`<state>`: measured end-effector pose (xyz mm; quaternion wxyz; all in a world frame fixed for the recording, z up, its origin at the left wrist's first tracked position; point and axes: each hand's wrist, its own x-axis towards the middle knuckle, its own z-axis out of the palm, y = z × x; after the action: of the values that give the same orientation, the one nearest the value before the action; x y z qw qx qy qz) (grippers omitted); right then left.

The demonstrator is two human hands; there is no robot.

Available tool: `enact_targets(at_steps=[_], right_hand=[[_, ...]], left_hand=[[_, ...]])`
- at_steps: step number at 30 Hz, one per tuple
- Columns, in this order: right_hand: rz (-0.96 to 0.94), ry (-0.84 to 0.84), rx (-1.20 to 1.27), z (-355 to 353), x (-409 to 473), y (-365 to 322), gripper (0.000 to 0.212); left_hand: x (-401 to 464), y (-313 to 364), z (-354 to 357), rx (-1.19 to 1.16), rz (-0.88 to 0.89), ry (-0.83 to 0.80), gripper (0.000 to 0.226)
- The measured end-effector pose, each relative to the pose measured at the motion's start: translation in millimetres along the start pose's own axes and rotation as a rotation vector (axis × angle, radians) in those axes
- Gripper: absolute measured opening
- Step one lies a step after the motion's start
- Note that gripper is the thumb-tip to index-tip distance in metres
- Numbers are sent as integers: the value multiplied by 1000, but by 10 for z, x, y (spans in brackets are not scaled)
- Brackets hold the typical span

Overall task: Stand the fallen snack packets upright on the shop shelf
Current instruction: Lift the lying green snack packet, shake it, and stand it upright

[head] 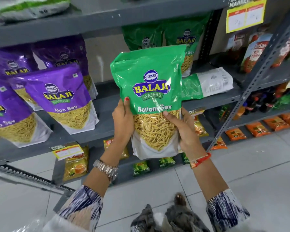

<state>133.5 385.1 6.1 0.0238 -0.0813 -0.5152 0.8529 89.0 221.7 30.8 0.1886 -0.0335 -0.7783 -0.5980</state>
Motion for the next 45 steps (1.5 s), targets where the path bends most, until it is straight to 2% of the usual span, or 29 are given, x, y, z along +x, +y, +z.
enact_targets(at_steps=[5, 12, 15, 17, 20, 24, 26, 31, 34, 38, 39, 42, 45], right_hand=[[29, 24, -14, -74, 49, 76, 32], [60, -115, -142, -33, 605, -6, 42], [52, -143, -211, -25, 1006, -59, 31], [20, -181, -238, -28, 1265, -74, 37], [-38, -263, -300, -56, 1599, -99, 66], [-55, -339, -355, -95, 1922, -94, 64], [-40, -365, -387, -136, 2048, -65, 64], [-2, -381, -450, -153, 2165, -69, 52], [-4, -372, -473, -158, 2154, -94, 56], [4, -292, -460, -286, 1952, -126, 68], [-38, -250, -474, -323, 1899, -205, 70], [-167, -102, -523, -592, 1994, -265, 58], [-328, 37, -705, -851, 2128, -444, 36]], left_hand=[[45, -168, -8, 39, -39, 32, 25], [507, -388, 125, -281, -245, 95, 28], [753, -487, 208, -391, -255, 109, 23], [918, -497, 289, -420, -226, 112, 24], [1159, -493, 415, -415, -210, 135, 24], [1353, -652, 517, -338, -208, 176, 26], [1375, -767, 560, -333, -243, 184, 24], [1239, -959, 643, -271, -350, 214, 35], [1054, -953, 766, -217, -358, 366, 27], [634, -831, 1034, -88, -281, 745, 27], [572, -757, 1147, -88, -265, 756, 24], [361, -680, 1513, -158, -358, 612, 19], [148, -604, 1905, -310, -603, 376, 20]])
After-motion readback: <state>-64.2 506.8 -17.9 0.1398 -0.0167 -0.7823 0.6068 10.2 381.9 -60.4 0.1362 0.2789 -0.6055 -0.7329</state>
